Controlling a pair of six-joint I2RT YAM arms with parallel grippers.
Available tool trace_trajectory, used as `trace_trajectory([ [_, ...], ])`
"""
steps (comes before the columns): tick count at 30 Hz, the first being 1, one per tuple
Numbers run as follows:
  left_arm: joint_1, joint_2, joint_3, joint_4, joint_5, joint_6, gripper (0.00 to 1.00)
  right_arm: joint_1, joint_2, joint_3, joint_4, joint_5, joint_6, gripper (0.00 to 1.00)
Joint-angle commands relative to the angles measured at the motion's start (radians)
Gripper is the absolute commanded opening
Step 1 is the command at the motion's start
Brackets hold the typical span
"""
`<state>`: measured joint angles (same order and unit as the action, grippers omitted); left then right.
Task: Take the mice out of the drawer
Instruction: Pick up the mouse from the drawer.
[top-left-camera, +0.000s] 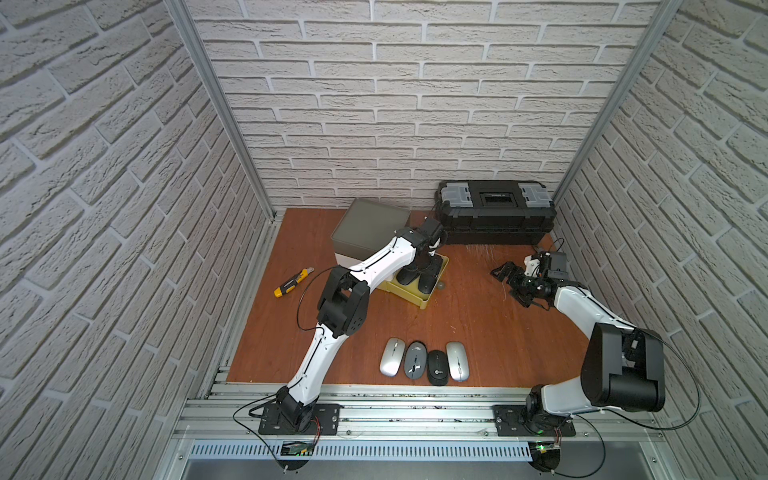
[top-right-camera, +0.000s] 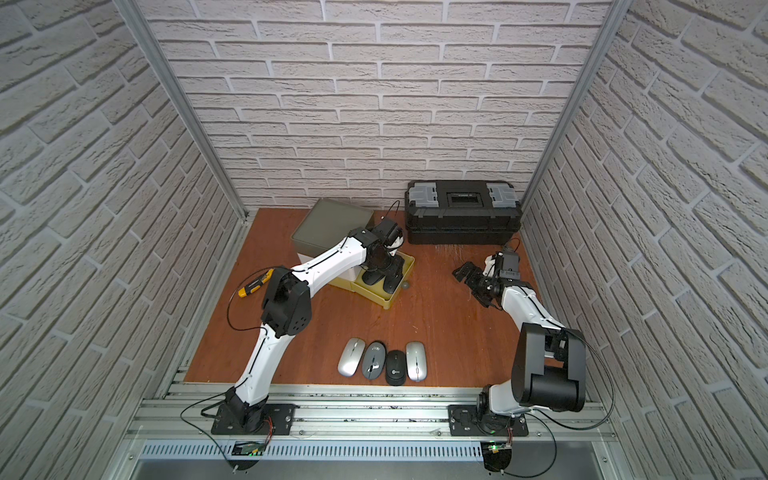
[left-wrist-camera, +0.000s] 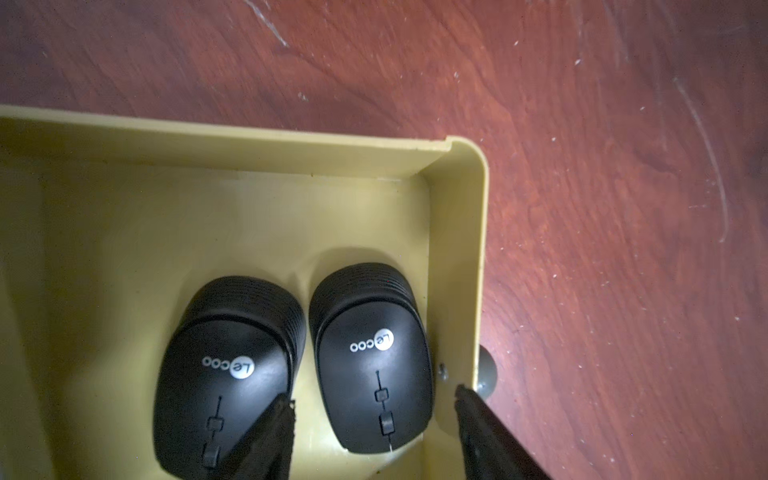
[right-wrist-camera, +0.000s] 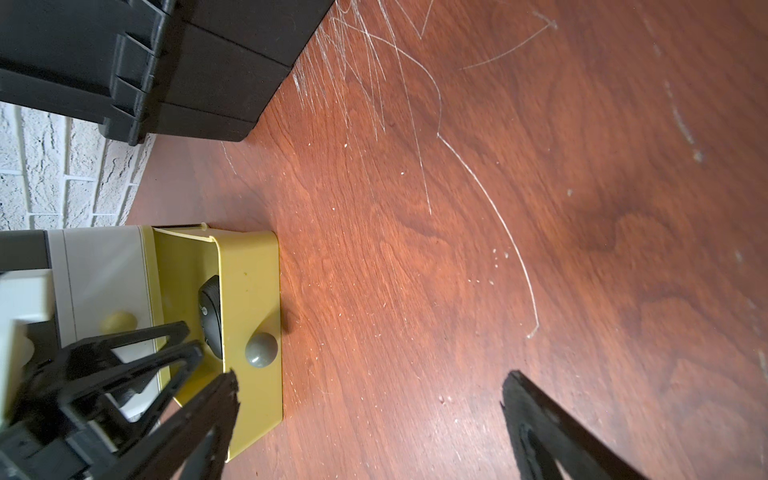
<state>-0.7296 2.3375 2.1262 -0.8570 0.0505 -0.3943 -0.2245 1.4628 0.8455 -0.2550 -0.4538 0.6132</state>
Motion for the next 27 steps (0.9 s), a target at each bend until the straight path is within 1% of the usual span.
trace_trajectory([
  [1,-0.005,0.028,0.030,-0.036,0.011,0.009,0.65,-0.001,0.004,-0.015,0.035,-0.016,-0.003,1.00],
  [9,-0.021,0.064,0.049,-0.080,0.028,0.007,0.70,0.000,0.014,-0.017,0.042,-0.019,0.002,1.00],
  [13,-0.022,0.067,0.008,-0.054,0.018,-0.011,0.74,0.000,0.018,-0.020,0.049,-0.019,0.002,1.00],
  [15,-0.022,0.083,0.012,-0.059,0.015,-0.013,0.74,0.000,0.019,-0.020,0.049,-0.020,0.002,1.00],
  [19,-0.024,0.120,0.023,-0.088,-0.043,-0.026,0.75,0.001,0.018,-0.023,0.050,-0.020,0.002,1.00],
  [24,-0.024,0.105,-0.015,-0.088,-0.130,-0.041,0.77,0.001,0.019,-0.024,0.052,-0.019,0.002,1.00],
  [27,-0.024,0.100,-0.025,-0.083,-0.142,-0.039,0.77,0.002,0.023,-0.024,0.057,-0.022,0.005,1.00],
])
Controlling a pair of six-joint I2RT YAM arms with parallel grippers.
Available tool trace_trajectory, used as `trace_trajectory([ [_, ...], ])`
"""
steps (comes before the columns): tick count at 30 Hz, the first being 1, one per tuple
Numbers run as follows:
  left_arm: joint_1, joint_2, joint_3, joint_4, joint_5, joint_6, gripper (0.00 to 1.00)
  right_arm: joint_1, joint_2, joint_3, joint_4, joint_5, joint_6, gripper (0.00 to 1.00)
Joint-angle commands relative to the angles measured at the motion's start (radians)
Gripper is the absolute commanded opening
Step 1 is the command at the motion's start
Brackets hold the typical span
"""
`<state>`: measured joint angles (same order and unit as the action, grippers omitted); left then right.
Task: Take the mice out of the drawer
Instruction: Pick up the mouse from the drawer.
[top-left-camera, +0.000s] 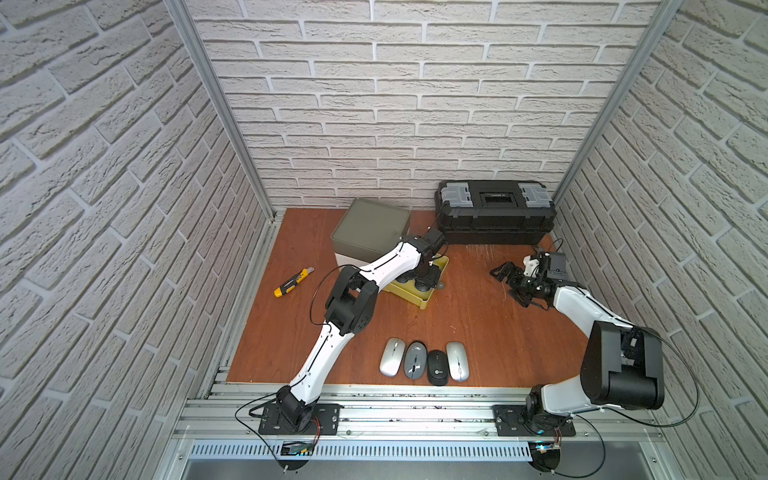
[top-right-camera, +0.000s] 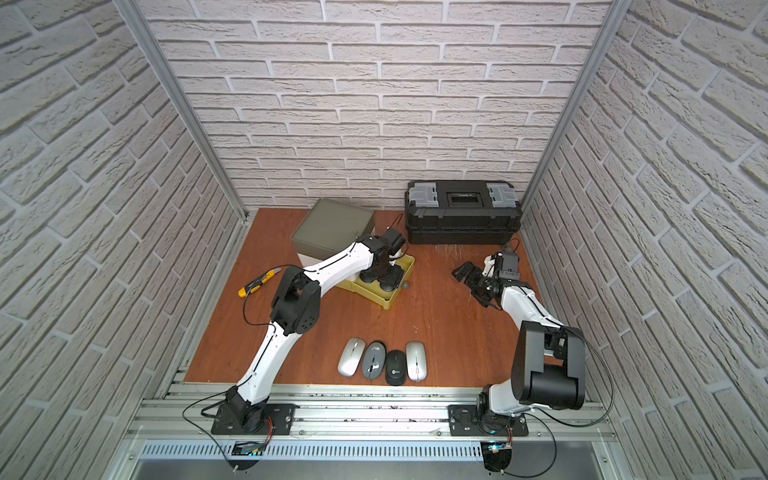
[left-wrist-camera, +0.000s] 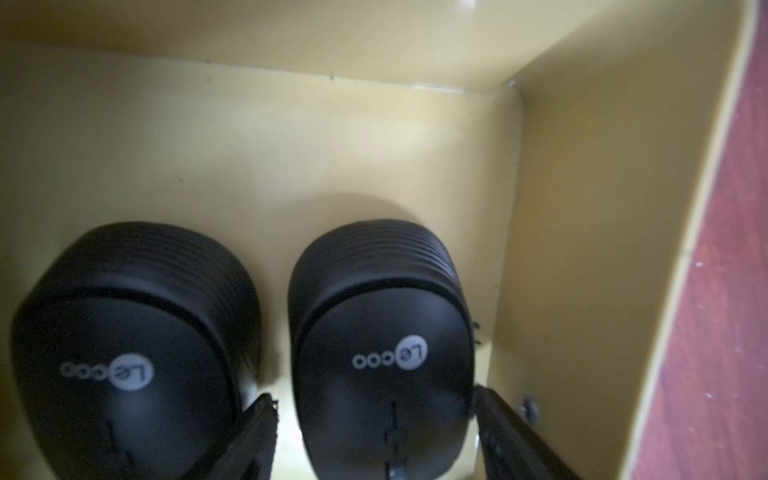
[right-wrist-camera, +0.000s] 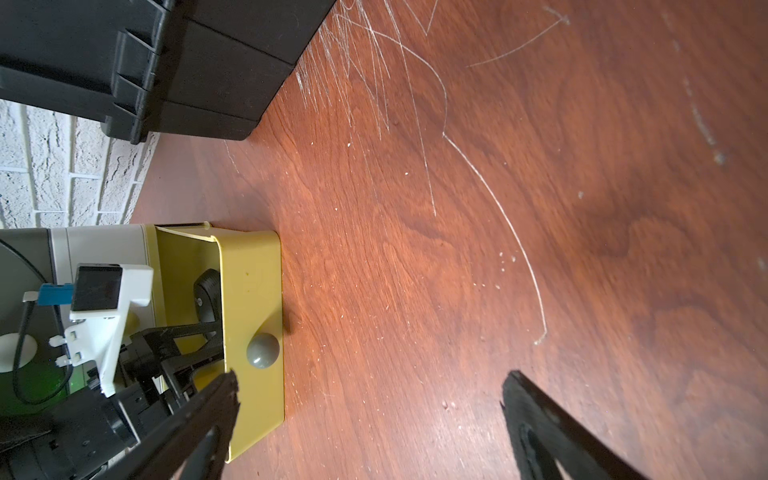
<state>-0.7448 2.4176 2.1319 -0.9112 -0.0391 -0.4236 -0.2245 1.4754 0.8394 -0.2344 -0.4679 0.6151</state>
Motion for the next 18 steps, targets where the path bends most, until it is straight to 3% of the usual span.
trace_trajectory([
  [1,-0.008,0.020,-0.032,-0.028,-0.051,-0.008,0.77,0.001,0.011,-0.018,0.038,-0.009,0.003,1.00],
  [9,-0.013,0.049,-0.027,-0.021,-0.027,-0.007,0.74,0.001,0.008,-0.018,0.033,-0.002,0.000,1.00],
  [12,-0.011,0.043,-0.035,-0.006,-0.029,-0.001,0.66,0.002,0.011,-0.019,0.036,-0.002,0.002,1.00],
  [16,-0.016,0.025,-0.031,0.012,-0.016,0.018,0.48,0.003,0.015,-0.023,0.044,-0.003,0.005,1.00],
  [18,-0.021,0.005,-0.027,0.019,-0.016,0.030,0.47,0.003,0.017,-0.025,0.045,-0.003,0.006,1.00],
])
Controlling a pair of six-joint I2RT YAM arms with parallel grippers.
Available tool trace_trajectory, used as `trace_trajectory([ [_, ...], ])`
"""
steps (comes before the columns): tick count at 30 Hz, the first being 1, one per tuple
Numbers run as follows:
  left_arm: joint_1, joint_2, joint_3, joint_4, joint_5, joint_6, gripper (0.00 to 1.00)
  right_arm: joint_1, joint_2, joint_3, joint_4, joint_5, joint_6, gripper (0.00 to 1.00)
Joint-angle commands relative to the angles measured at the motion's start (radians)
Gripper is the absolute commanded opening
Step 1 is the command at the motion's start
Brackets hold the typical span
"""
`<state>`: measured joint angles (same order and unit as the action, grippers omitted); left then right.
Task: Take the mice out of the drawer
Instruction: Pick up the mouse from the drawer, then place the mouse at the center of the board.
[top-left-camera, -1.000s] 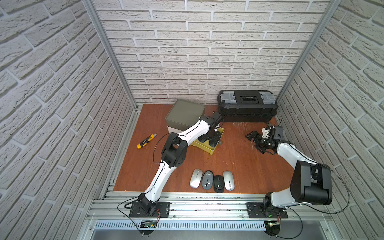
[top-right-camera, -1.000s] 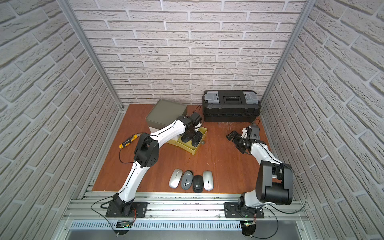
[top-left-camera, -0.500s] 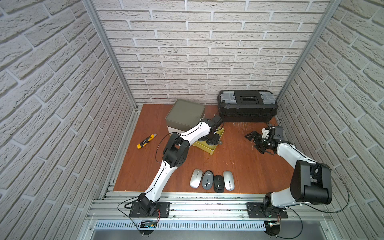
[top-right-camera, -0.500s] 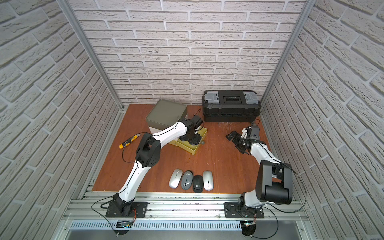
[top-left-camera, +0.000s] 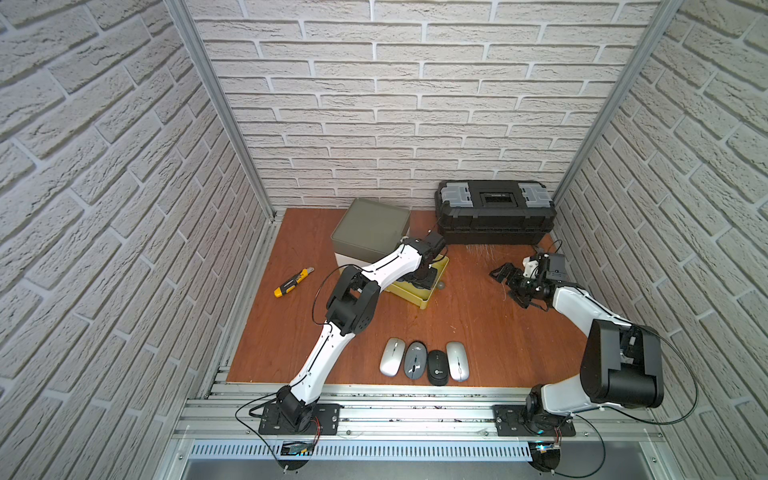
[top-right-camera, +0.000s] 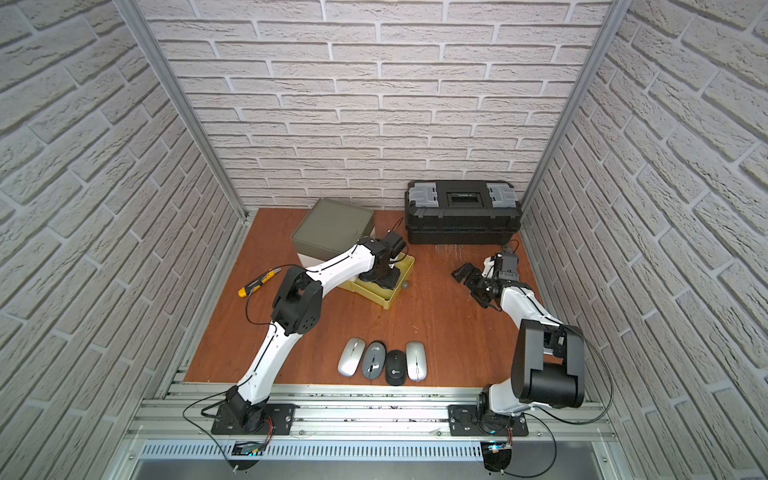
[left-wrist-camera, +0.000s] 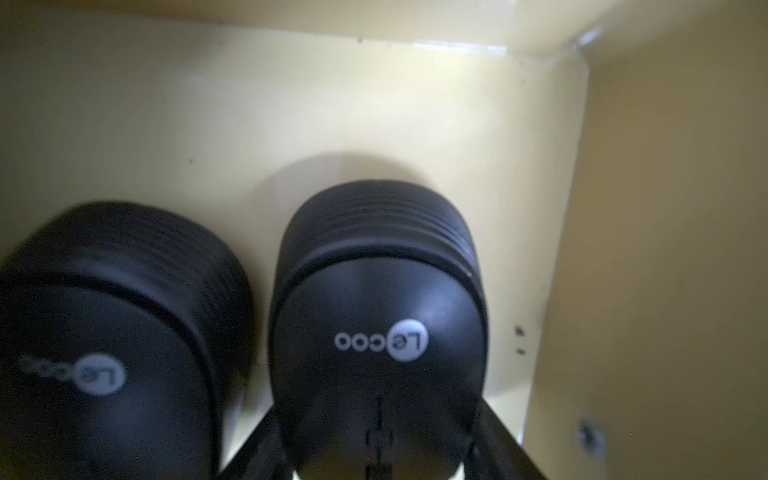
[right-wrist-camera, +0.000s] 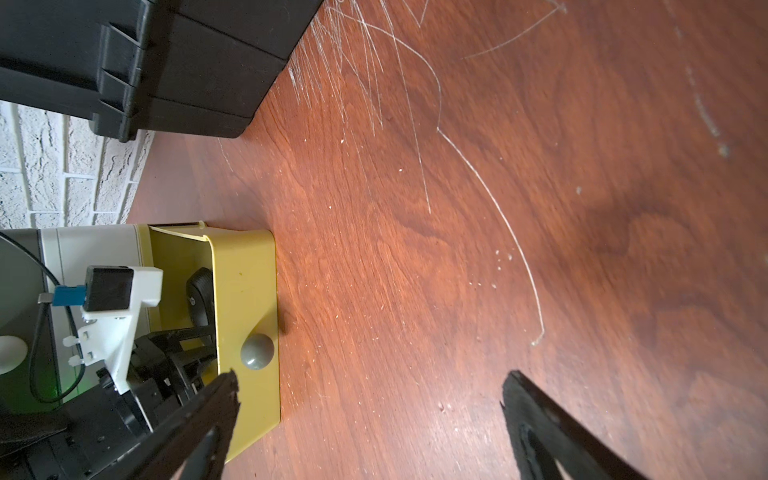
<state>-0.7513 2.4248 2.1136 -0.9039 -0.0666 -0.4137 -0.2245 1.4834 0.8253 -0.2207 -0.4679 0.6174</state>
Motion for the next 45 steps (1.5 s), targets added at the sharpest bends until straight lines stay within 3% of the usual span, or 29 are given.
trace_trajectory([
  [1,-0.018,-0.016,-0.007,0.014,0.017,0.030,0.45,0.003,0.010,-0.011,0.033,-0.005,0.004,0.99],
  [16,-0.073,-0.233,0.114,-0.128,-0.110,0.152,0.45,0.006,0.012,-0.011,0.037,-0.007,0.007,0.99],
  [19,-0.094,-0.297,0.036,-0.149,-0.144,0.173,0.45,0.007,0.012,-0.011,0.037,-0.007,0.007,0.99],
  [22,-0.117,-0.424,-0.164,-0.104,-0.169,0.140,0.46,0.009,0.015,-0.011,0.041,-0.006,0.008,1.00],
  [26,-0.148,-0.630,-0.480,-0.048,-0.196,0.001,0.46,0.012,0.024,-0.011,0.047,-0.011,0.009,0.99],
  [32,-0.267,-0.884,-0.810,-0.070,-0.293,-0.274,0.47,0.019,0.022,-0.008,0.043,-0.011,0.008,0.99],
  [40,-0.426,-1.030,-1.163,-0.058,-0.338,-0.777,0.47,0.025,-0.018,-0.007,0.024,0.000,-0.002,0.99],
  [45,-0.433,-1.099,-1.308,-0.024,-0.344,-0.951,0.48,0.035,-0.025,-0.008,0.022,-0.002,-0.004,0.99],
])
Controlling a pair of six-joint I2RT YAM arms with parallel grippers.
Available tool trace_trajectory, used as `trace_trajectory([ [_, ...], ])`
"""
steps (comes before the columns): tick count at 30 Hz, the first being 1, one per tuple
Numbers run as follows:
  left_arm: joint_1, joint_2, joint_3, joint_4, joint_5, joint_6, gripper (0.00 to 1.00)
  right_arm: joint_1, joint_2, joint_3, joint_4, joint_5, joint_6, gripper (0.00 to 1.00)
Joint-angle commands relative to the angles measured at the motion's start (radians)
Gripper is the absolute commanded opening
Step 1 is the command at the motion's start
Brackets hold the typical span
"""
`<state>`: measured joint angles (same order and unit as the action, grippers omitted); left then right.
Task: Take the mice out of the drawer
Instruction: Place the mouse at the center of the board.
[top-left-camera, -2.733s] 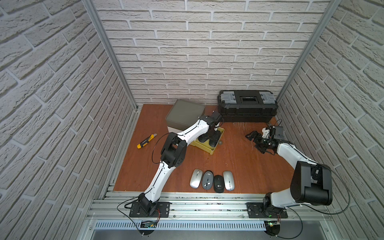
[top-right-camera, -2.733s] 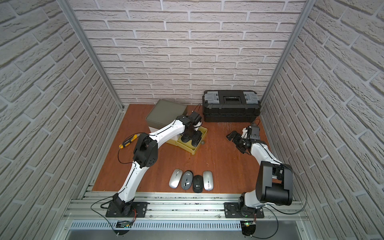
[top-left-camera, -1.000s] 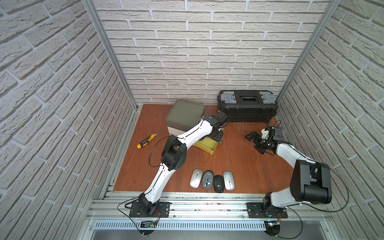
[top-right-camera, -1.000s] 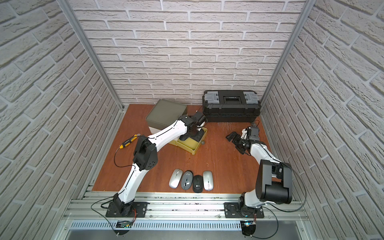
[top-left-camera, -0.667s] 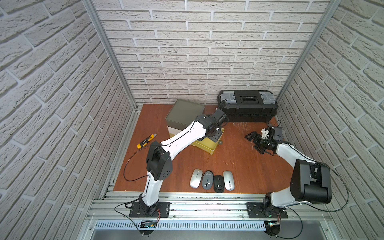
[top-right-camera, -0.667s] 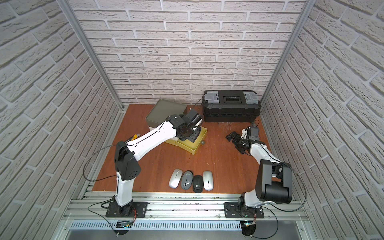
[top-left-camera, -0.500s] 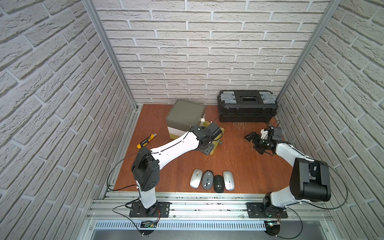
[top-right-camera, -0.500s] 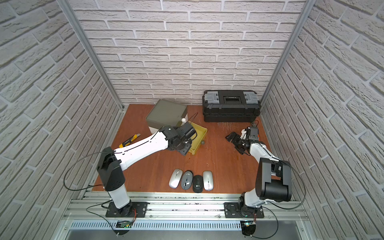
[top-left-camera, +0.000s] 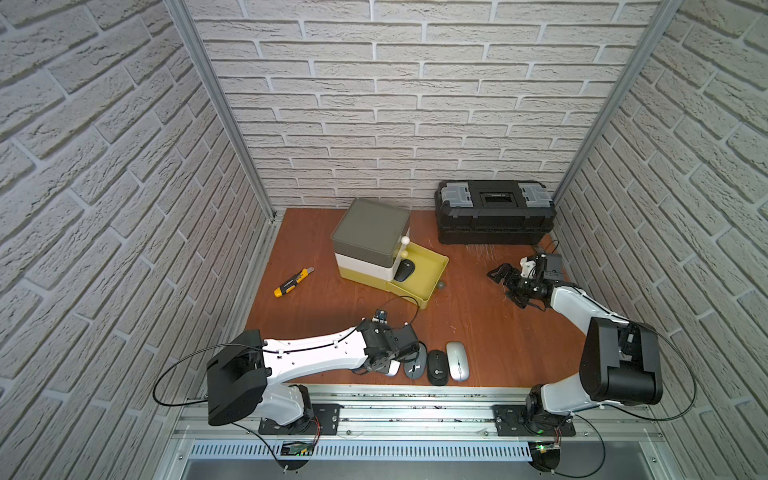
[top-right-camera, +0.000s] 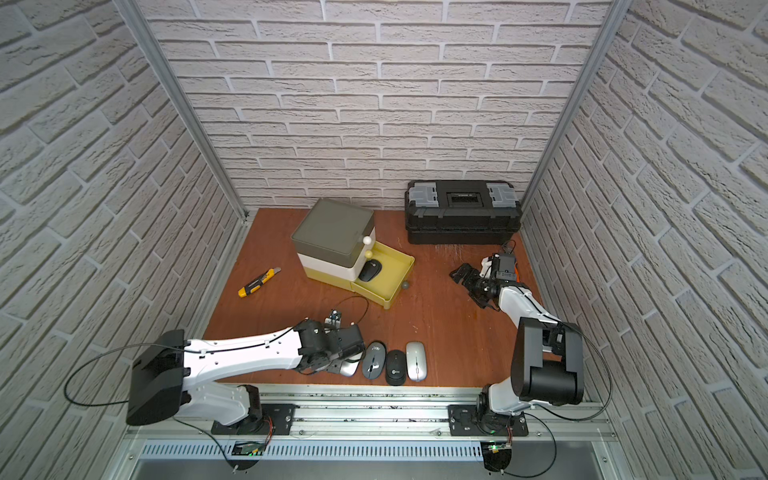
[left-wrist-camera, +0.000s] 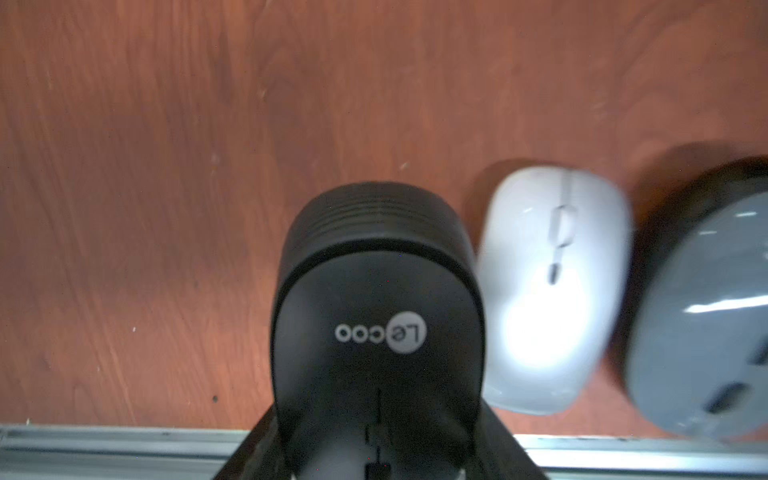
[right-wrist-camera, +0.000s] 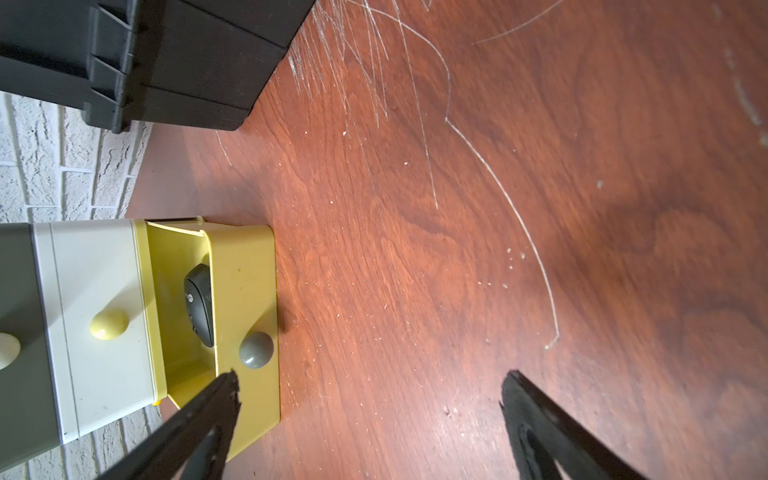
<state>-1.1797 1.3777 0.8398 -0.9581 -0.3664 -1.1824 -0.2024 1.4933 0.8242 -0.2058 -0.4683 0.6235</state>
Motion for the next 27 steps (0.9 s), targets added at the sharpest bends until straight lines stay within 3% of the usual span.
trace_trajectory([
  [1,-0.004,-0.063,-0.053,0.037,-0.053,-0.198,0.48,0.013,-0.037,-0.008,0.004,0.000,-0.013,0.99],
  [6,0.006,-0.075,-0.114,0.102,-0.039,-0.181,0.48,0.013,-0.047,-0.007,-0.004,0.013,-0.021,0.99],
  [12,0.022,0.018,-0.113,0.191,0.011,-0.087,0.53,0.014,-0.029,-0.006,0.002,0.006,-0.019,0.99],
  [20,0.021,0.062,-0.011,0.050,-0.002,-0.068,0.91,0.014,-0.018,-0.005,0.006,0.011,-0.020,0.99],
  [27,0.049,-0.085,0.105,-0.147,-0.104,-0.023,0.97,0.018,-0.006,-0.005,0.013,0.013,-0.018,0.99],
])
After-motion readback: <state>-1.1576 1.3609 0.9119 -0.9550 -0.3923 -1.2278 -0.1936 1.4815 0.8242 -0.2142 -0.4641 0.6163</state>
